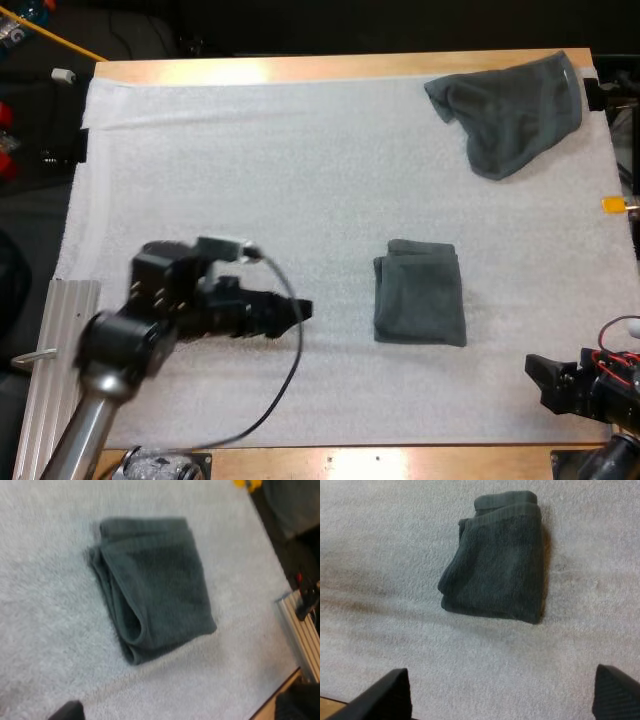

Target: Pick towel from pile, fold and stack

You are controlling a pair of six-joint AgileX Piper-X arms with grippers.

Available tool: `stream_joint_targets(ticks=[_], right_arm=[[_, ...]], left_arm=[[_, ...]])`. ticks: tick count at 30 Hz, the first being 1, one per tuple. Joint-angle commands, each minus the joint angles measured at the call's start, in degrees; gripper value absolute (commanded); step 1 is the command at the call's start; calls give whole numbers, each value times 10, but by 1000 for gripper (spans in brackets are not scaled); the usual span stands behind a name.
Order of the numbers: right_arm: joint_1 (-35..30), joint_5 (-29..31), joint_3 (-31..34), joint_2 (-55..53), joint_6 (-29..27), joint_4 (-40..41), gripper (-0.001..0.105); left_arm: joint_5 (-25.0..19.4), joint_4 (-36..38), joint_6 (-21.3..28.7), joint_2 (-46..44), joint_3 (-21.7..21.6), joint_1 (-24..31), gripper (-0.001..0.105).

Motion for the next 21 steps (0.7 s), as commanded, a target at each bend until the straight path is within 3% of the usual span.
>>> stream_joint_targets(ticks=[1, 8, 16, 21], right_arm=[[0, 5, -1, 1, 4, 1, 71], [0, 5, -1, 1, 4, 1, 71], [0, 8, -1, 1, 4, 1, 71], [0, 8, -1, 1, 4, 1, 71]], left_arm=[[8, -24, -2, 15, -3, -9, 72], [8, -144, -31, 157, -3, -57, 72], [8, -305, -153, 309, -3, -77, 72], [9, -342, -191, 366, -3, -77, 72]])
